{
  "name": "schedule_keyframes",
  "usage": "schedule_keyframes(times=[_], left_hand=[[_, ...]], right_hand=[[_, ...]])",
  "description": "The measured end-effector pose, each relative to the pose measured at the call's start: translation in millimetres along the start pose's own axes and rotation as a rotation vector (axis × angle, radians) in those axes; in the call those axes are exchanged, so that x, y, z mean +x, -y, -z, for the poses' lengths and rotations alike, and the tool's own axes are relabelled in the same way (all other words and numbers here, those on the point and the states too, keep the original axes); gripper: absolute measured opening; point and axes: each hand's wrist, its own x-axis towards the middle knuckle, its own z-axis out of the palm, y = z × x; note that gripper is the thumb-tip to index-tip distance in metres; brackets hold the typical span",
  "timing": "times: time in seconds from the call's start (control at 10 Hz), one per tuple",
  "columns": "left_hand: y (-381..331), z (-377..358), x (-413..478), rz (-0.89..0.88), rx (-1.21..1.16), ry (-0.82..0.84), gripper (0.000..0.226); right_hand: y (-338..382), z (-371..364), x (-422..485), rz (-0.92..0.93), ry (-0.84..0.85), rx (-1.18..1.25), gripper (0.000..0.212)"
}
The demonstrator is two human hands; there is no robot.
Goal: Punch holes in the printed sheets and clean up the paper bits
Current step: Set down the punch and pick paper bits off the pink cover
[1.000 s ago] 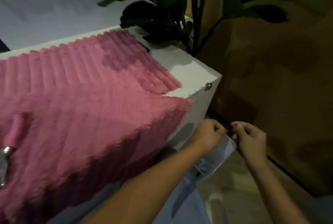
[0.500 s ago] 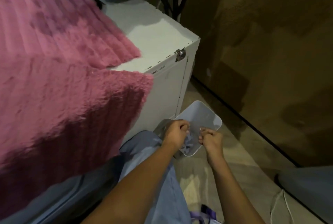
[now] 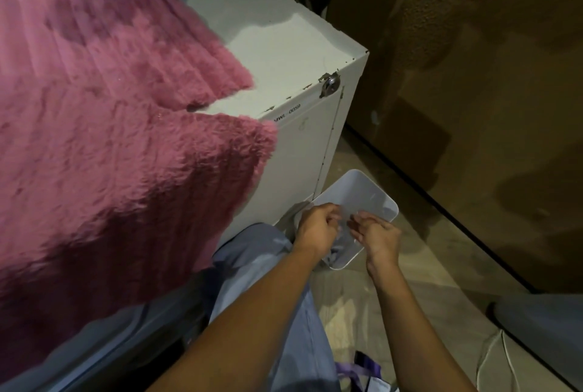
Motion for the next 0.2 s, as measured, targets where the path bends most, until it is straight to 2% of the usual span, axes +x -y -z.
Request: schedule_keyframes(times=[0.1, 0.2], left_hand=[[4.9, -1.6, 3.9, -0.020, 0.051, -0.008, 0.015], [5.7, -3.3, 7.9, -0.055, 0.108, -0.037, 0.006]], right_hand=[[2.2, -1.6, 3.4, -0.050, 0.026, 0.110, 0.025], [0.4, -5.1, 7.1, -0.027, -0.030, 0.048, 0.022]])
